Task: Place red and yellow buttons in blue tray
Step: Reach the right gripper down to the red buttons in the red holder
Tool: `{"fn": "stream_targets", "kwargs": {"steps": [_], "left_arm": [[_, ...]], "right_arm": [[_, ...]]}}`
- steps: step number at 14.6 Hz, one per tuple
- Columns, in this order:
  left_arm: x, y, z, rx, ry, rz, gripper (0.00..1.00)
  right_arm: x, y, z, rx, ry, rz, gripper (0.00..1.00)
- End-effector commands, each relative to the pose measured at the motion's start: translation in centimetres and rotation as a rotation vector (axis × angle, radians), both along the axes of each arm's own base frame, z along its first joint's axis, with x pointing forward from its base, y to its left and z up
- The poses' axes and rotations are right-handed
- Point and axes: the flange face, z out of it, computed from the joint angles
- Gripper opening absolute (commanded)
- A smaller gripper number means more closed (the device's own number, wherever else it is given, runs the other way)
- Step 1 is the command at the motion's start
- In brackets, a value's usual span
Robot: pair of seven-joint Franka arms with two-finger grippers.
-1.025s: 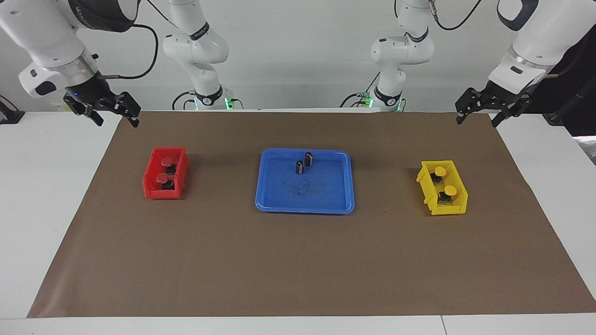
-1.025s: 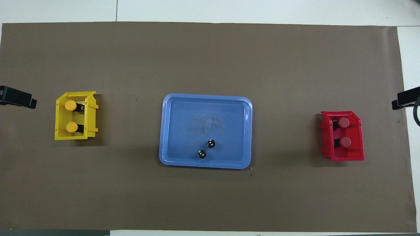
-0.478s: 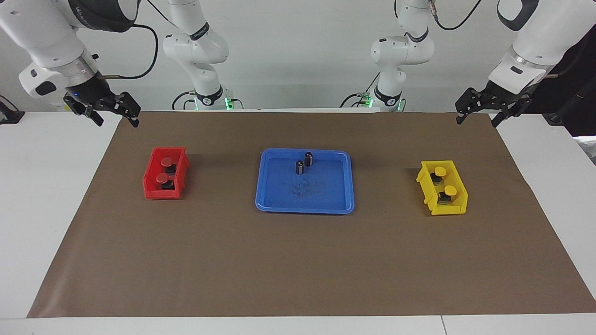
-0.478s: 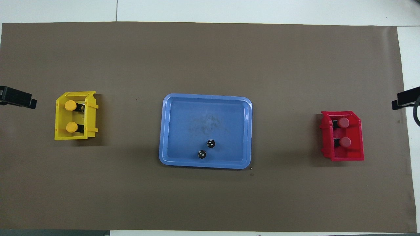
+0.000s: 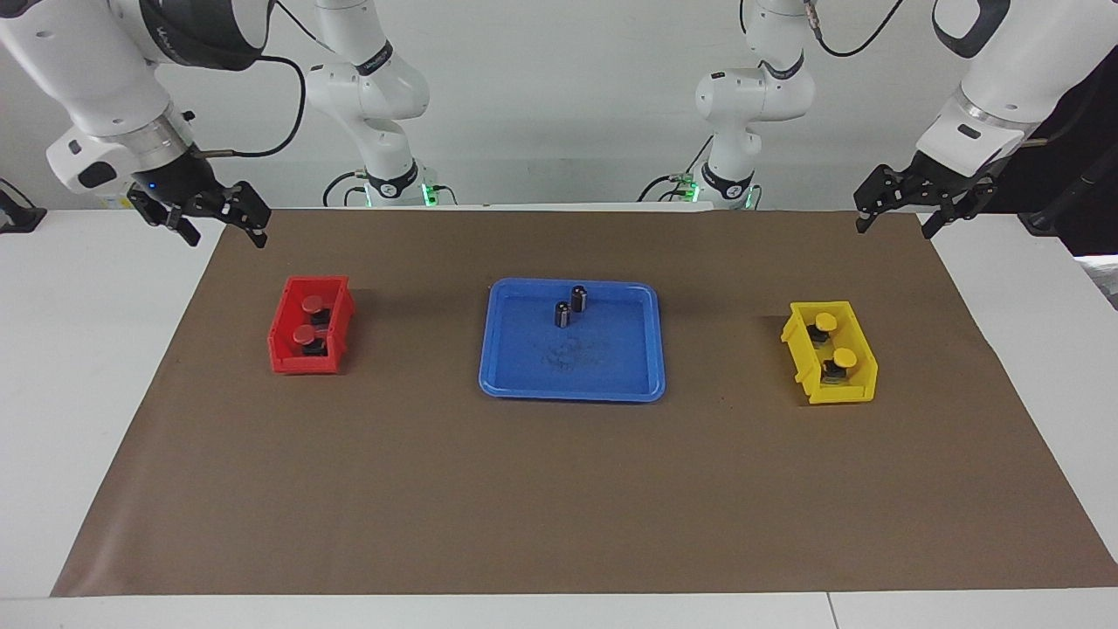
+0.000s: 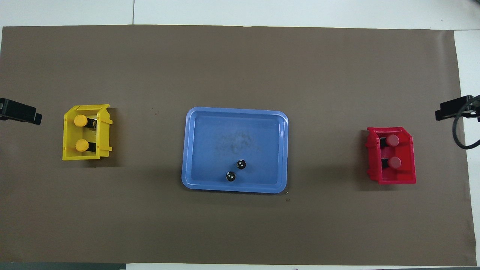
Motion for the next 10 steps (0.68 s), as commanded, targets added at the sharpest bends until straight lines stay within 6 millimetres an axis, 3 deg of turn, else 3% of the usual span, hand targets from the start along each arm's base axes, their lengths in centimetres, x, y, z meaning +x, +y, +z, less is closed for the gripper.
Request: {"fn": "stream_targets", "kwargs": {"steps": [1, 5, 10], "left_arm": [[-0.9, 0.3, 0.1, -0.015, 0.005, -0.008, 1.0], [-1.0, 0.3, 0.2, -0.015, 0.003, -0.008, 1.0], [-1.0, 0.3, 0.2, -0.015, 0.003, -0.008, 1.0]], "right_arm": [[-1.6, 0.8, -4.5, 0.002, -0.044, 0.011, 0.93], [0.5, 0.8, -11.3, 0.034, -0.01, 0.022, 0.91], [-0.4, 0.7, -17.6, 0.025, -0.036, 0.078, 0.88]]}}
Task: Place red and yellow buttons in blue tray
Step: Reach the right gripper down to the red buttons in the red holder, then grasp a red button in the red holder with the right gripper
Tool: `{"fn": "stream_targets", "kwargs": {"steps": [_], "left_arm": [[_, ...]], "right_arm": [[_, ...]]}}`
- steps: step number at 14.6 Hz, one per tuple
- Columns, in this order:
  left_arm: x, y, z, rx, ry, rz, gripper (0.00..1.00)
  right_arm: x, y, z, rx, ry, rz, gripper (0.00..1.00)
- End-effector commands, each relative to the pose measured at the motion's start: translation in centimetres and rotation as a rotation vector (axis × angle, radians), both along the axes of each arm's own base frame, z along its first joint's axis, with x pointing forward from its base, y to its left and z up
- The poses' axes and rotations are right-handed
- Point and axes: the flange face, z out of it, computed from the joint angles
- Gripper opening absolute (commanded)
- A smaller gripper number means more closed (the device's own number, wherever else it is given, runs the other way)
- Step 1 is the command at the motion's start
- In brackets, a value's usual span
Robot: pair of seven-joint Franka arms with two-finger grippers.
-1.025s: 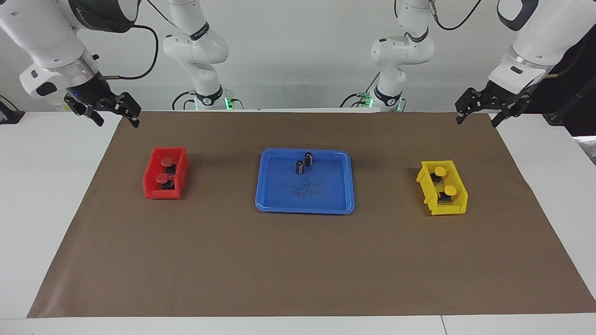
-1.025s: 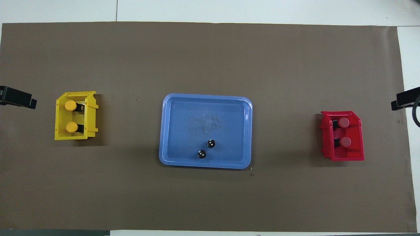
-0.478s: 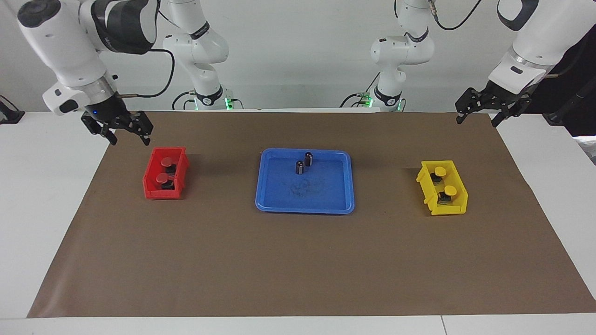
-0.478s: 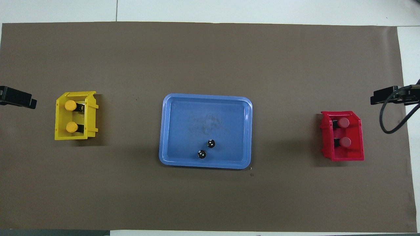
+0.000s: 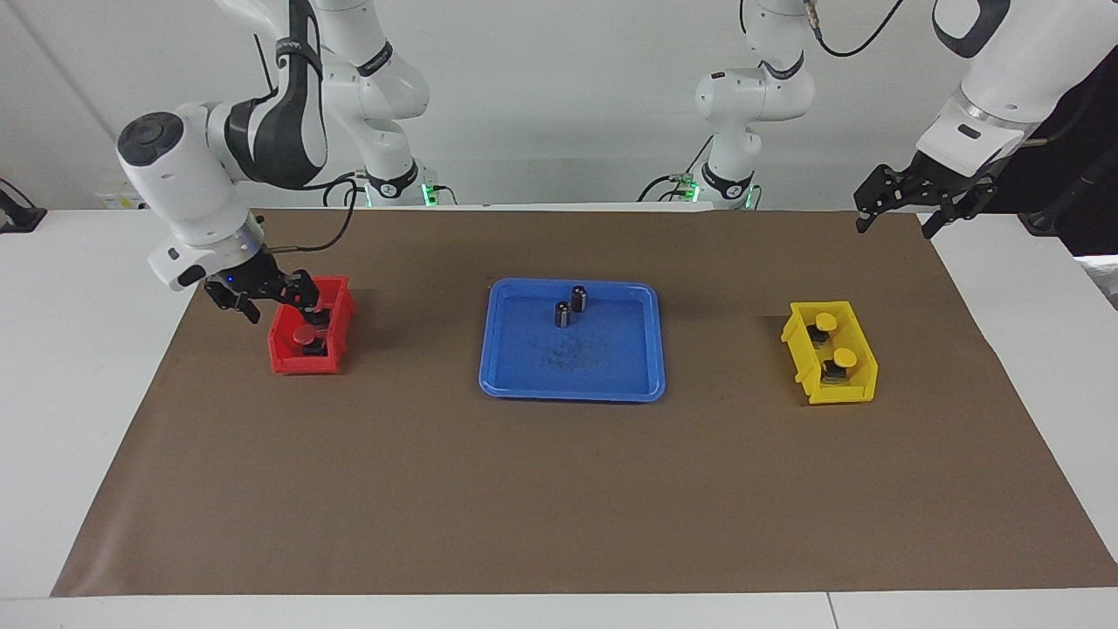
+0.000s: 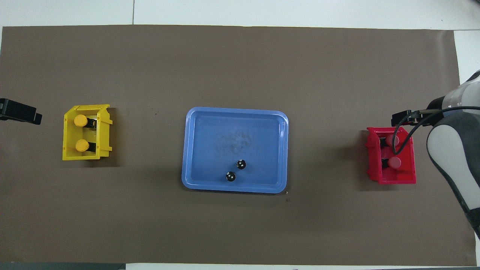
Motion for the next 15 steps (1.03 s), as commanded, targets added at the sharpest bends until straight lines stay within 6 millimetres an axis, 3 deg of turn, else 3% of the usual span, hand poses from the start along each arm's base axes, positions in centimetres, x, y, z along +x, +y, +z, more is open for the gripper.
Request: {"fn": "stream_targets", "kwargs": {"steps": [1, 5, 15], "left_arm": [[-1.0, 0.3, 0.2, -0.015, 0.003, -0.008, 1.0], [-1.0, 0.3, 0.2, -0.015, 0.003, -0.008, 1.0], [-1.0, 0.3, 0.2, -0.015, 0.003, -0.008, 1.0]], "right_arm": [[-0.8, -0.1, -2.3, 0.017, -0.007, 0.022, 0.86], [-1.8, -0.3, -4.7, 0.013, -0.021, 0.035, 0.84], [-3.1, -1.0, -6.8, 0.011, -0.021, 0.05, 0.76]]}}
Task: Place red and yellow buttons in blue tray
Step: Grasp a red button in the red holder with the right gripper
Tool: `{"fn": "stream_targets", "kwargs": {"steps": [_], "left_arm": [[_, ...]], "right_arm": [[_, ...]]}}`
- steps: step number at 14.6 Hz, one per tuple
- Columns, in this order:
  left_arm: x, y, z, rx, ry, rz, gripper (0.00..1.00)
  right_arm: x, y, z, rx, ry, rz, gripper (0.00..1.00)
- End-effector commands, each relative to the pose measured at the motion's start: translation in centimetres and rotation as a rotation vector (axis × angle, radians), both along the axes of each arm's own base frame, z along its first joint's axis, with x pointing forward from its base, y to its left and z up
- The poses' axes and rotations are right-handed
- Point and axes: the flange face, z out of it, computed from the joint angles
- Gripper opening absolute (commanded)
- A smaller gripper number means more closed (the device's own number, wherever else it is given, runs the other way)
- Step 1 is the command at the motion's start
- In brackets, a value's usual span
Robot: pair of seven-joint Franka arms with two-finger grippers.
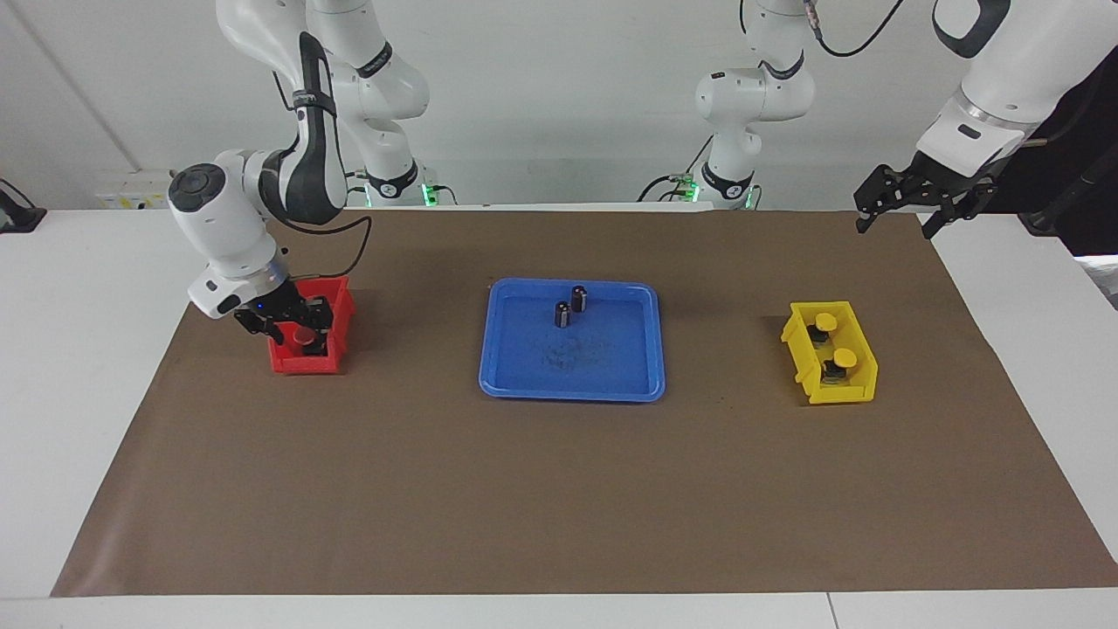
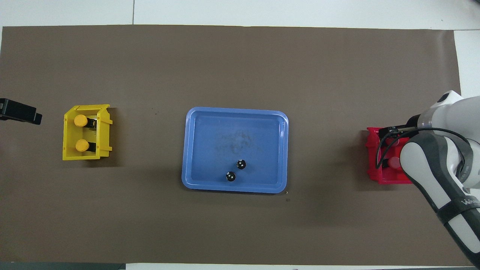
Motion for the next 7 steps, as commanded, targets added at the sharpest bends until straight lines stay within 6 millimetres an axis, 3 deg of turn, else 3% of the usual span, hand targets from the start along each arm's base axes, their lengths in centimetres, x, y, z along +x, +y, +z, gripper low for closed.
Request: {"fn": "stream_targets", "kwargs": {"steps": [1, 7], "left_arm": [[-1.0, 0.3, 0.2, -0.015, 0.003, -0.009, 1.0], [-1.0, 0.3, 0.2, -0.015, 0.003, -0.01, 1.0]], "right_arm": [[-0.9, -0.4, 0.0, 0.015, -0.018, 0.013, 0.76], [-1.2, -1.5, -0.2, 0.015, -0.016, 0.028, 0.75]]}}
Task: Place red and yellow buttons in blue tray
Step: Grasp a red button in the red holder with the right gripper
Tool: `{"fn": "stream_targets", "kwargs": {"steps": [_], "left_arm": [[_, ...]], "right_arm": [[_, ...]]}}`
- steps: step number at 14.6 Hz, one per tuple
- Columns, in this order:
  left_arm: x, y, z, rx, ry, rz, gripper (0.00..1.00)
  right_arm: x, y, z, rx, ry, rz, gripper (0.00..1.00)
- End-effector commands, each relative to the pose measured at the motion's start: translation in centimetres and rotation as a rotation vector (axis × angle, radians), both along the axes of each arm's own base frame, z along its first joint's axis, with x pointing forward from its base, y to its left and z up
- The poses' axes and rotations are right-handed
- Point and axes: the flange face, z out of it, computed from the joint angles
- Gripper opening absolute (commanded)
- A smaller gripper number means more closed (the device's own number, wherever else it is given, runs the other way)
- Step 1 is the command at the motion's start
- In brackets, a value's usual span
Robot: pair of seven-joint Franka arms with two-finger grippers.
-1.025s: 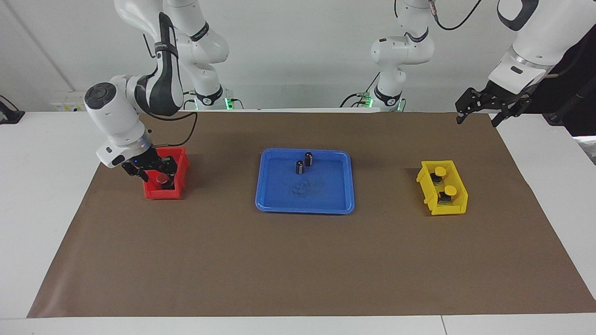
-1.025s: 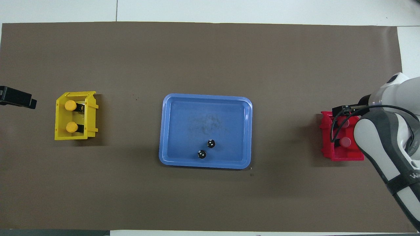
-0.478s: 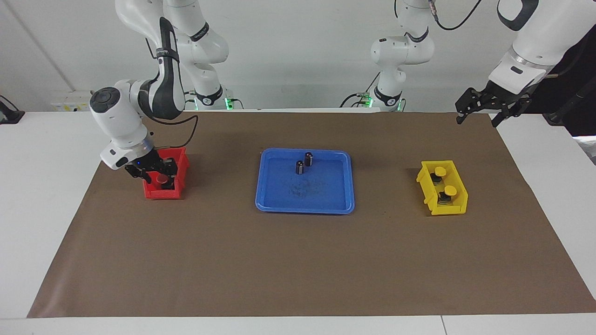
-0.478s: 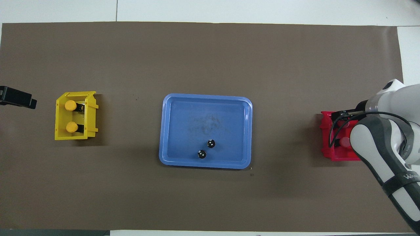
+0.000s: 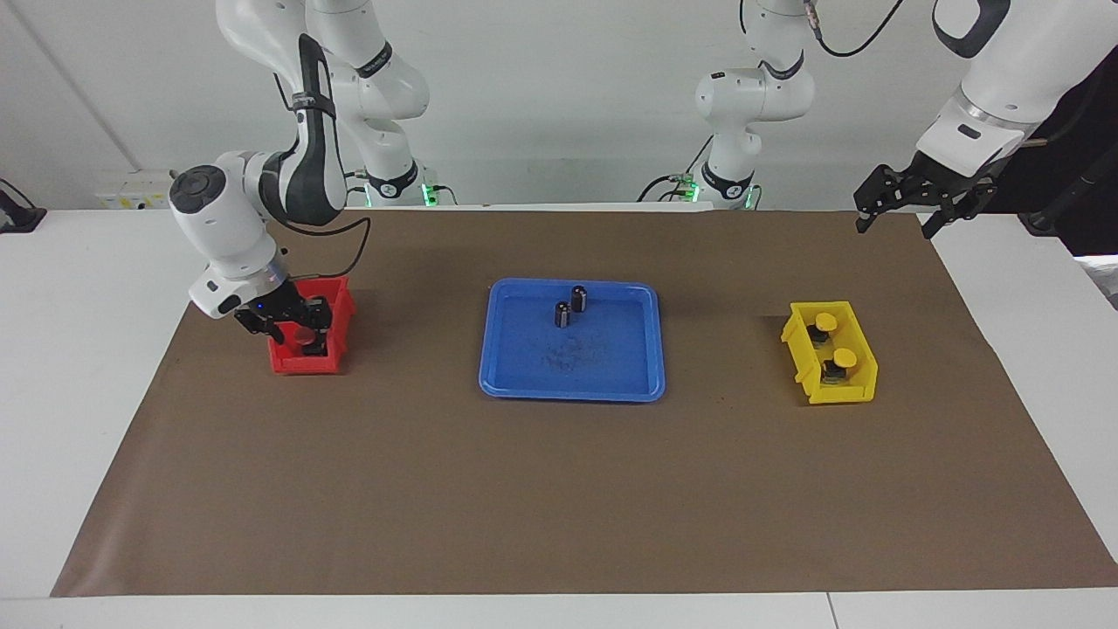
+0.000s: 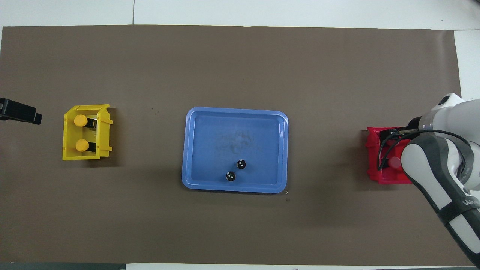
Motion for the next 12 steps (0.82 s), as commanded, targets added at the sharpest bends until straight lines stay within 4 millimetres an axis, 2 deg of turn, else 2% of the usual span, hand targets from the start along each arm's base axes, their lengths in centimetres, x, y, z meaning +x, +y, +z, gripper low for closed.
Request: {"fn": "stream_targets", "kwargs": {"steps": [1, 5, 6, 8, 10, 12], "left_arm": [[-1.0, 0.3, 0.2, -0.015, 0.003, -0.009, 1.0], [-1.3, -0.1, 0.1, -0.014, 0.024, -0.014, 1.0], [-2.0, 0.3, 0.0, -0.012, 0.055, -0.004, 1.0], [-2.6, 1.9, -1.9, -0.014, 0.031, 0.026, 1.0], [-3.4, 2.5, -3.8, -0.015, -0.008, 0.042, 1.0], [-3.5, 4.7, -4.0, -0.015, -0.011, 0.09, 1.0]], "right_arm": [[-1.1, -0.7, 0.0, 0.015, -0.017, 0.011, 0.74], [-1.4, -0.5, -0.4, 0.015, -0.017, 0.015, 0.71], [-1.5, -0.5, -0.6, 0.015, -0.014, 0.015, 0.71], [-1.6, -0.5, -0.5, 0.015, -0.017, 0.015, 0.7], [-1.8, -0.4, -0.7, 0.014, -0.02, 0.016, 0.68], [-2.2, -0.4, -1.1, 0.012, -0.03, 0.015, 0.65]]}}
